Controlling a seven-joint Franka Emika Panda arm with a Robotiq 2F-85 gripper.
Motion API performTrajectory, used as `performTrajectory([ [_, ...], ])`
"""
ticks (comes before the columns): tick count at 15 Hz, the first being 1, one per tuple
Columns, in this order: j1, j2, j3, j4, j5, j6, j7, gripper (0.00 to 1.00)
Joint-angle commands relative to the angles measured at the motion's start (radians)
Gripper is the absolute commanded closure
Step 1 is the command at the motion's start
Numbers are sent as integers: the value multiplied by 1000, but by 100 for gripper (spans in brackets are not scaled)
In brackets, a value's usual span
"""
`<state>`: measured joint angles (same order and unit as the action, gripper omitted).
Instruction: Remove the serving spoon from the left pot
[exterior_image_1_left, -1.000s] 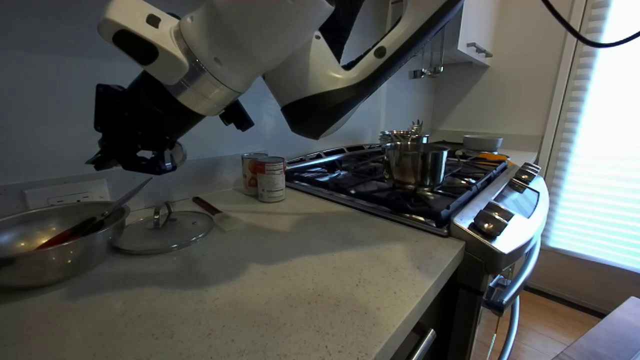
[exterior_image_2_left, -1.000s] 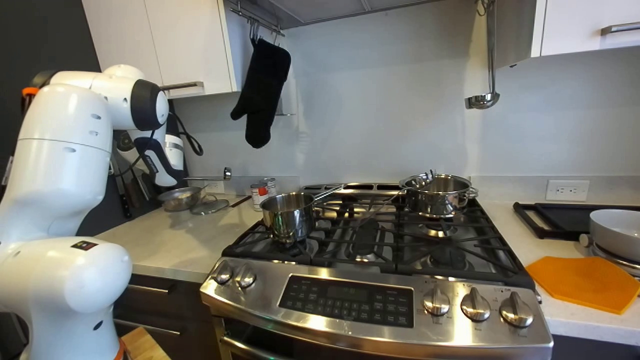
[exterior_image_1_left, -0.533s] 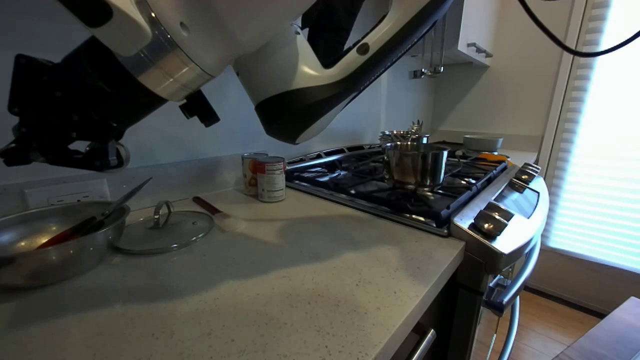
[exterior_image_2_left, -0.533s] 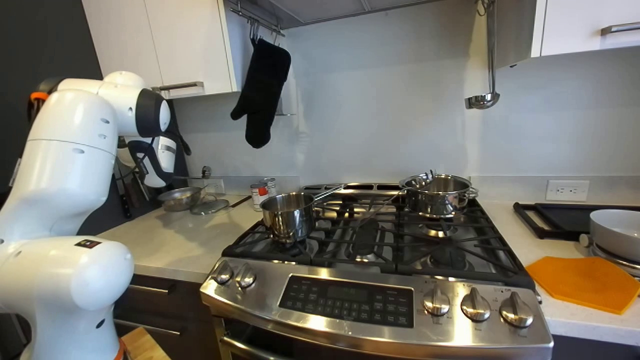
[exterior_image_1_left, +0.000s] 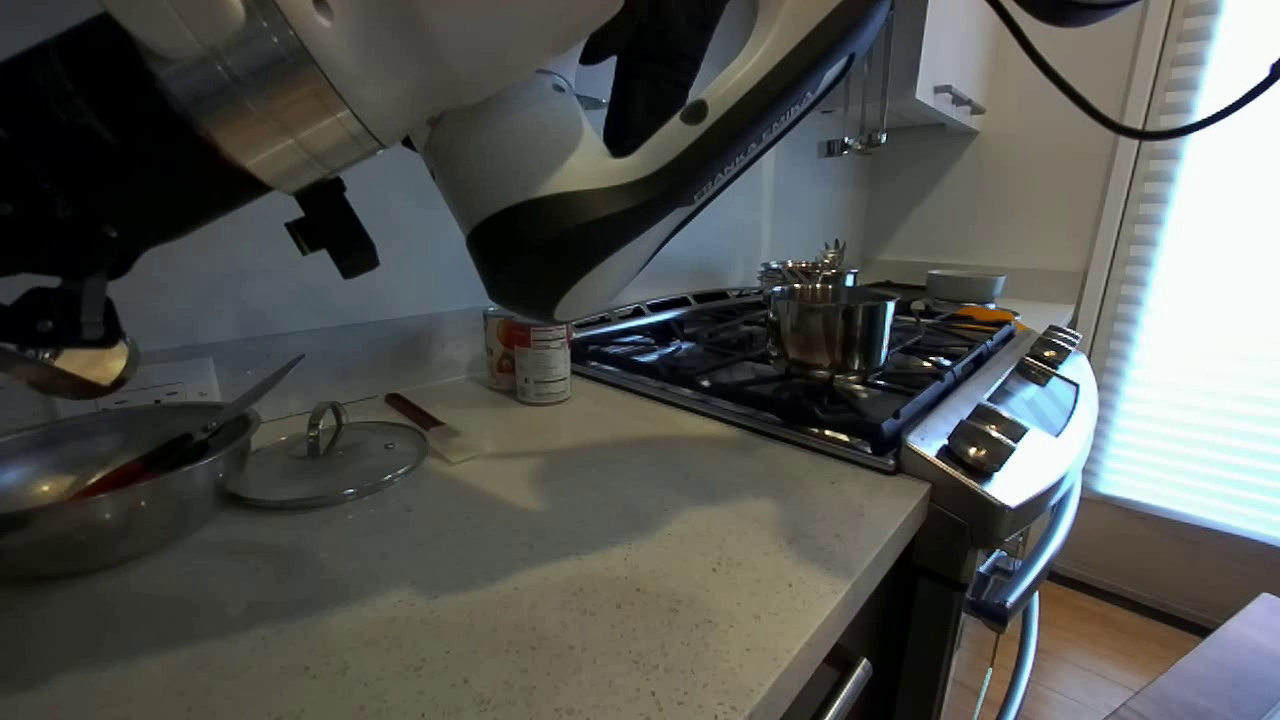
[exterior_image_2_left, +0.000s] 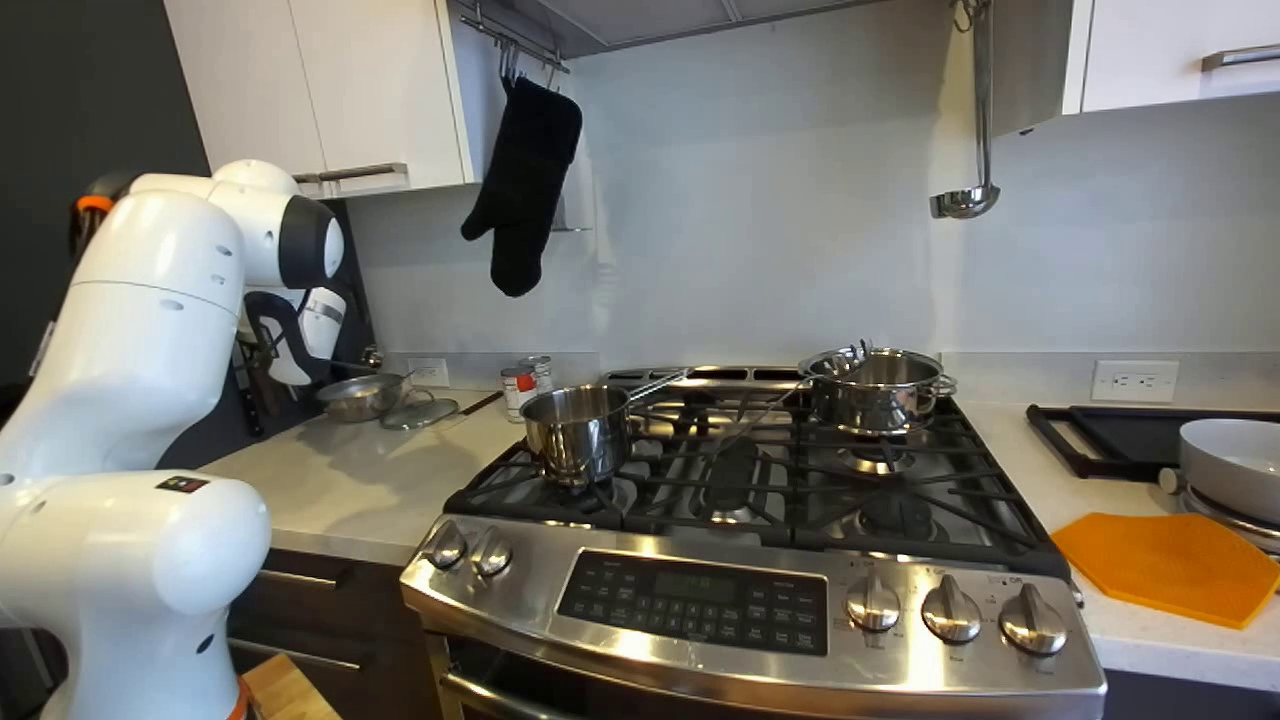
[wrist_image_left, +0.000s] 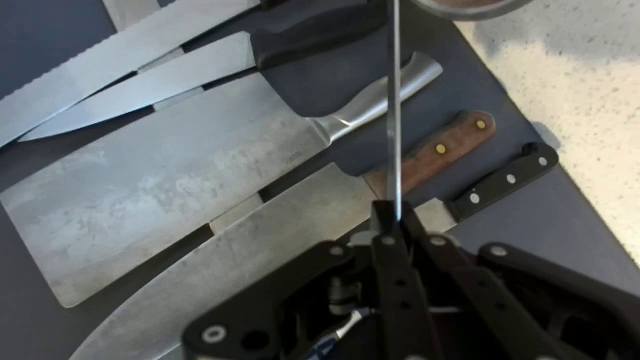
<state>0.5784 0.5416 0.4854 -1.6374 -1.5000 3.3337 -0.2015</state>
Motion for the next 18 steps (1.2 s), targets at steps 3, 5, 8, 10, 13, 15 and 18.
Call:
performTrajectory([
  [3, 18, 54, -36, 31, 79, 124, -35, 99],
  [5, 15, 74, -48, 41, 92, 163, -36, 99],
  [8, -7, 111, -28, 59, 54, 199, 11, 99],
  [10, -8, 126, -28, 65, 46, 214, 23, 99],
  [13, -9, 146, -24, 70, 37, 225, 49, 99],
  [15, -9, 153, -24, 72, 33, 230, 63, 99],
  [18, -10, 154, -27, 68, 22, 229, 86, 70],
])
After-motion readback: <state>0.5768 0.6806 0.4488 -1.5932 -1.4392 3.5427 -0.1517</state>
